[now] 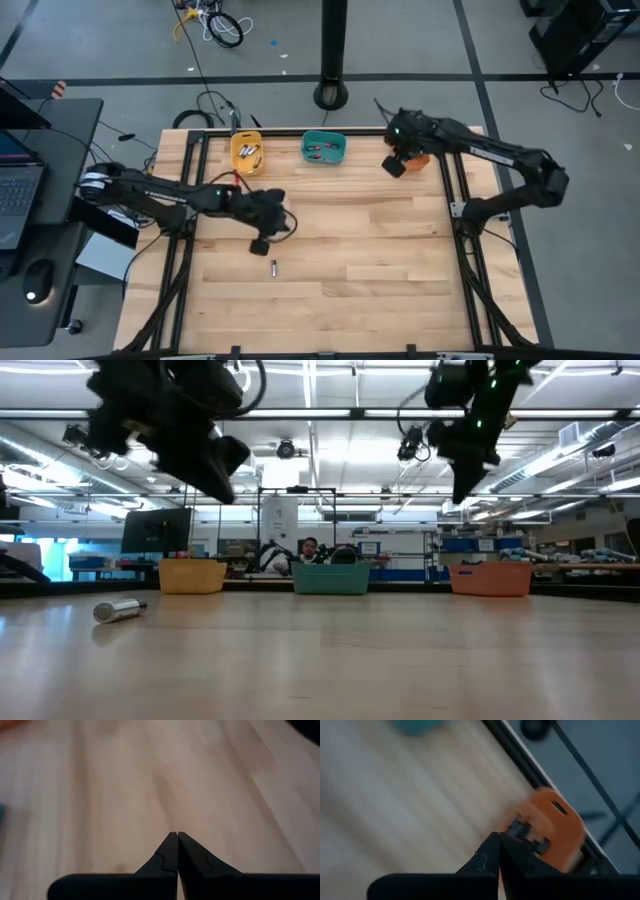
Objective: Sort batteries
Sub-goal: Put the silver battery into the yellow bin
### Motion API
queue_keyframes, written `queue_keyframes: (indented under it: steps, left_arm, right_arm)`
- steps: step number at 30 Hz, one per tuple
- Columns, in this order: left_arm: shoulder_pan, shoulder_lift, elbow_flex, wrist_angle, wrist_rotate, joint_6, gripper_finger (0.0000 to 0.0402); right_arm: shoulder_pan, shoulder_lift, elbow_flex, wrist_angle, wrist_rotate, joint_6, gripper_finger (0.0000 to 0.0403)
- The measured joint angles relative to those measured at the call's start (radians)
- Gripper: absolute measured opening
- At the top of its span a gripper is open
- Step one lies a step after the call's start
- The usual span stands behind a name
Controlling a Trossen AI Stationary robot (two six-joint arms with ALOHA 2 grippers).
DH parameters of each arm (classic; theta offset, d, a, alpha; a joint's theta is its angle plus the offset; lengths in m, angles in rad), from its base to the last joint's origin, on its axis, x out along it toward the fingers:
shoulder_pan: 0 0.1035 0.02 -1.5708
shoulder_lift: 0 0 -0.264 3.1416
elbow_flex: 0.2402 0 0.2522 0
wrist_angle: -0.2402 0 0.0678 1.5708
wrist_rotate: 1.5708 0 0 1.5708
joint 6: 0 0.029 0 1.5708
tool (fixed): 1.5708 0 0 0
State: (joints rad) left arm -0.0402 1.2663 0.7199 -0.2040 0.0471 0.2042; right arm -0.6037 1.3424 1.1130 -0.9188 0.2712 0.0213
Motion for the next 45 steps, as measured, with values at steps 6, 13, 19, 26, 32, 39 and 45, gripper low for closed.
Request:
queue_keyframes:
  steps: [6, 13, 19, 26, 32, 39, 45]
  left_arm:
    - [-0.129, 0.053, 0.137, -0.352, 0.011, 0.193, 0.0007]
    - [-0.267, 0.147, 0.144, -0.38, 0.007, 0.287, 0.0014]
    - [-0.324, 0.252, 0.166, -0.338, -0.019, 0.286, 0.0055]
    - [-0.329, 0.337, 0.21, -0.353, -0.055, 0.335, 0.0122]
    - [-0.329, 0.392, 0.21, -0.364, -0.086, 0.369, 0.0141]
    - [-0.328, 0.437, 0.215, -0.365, -0.105, 0.4, 0.0142]
    - [-0.328, 0.441, 0.224, -0.379, -0.1, 0.397, 0.0123]
  right_arm:
    - [0.219, -0.084, 0.0, -0.001, -0.005, 0.099, 0.0031]
    - [0.408, -0.093, 0.0, 0.015, 0.046, 0.182, 0.001]
    - [0.449, -0.091, 0.0, 0.017, 0.058, 0.21, 0.0023]
    - [0.447, -0.091, 0.0, 0.017, 0.061, 0.209, 0.0019]
    - [0.447, -0.091, 0.0, 0.018, 0.061, 0.192, 0.0014]
    - [0.446, -0.091, 0.0, 0.021, 0.061, 0.185, 0.0021]
    - [0.446, -0.091, 0.0, 0.021, 0.061, 0.184, 0.0013]
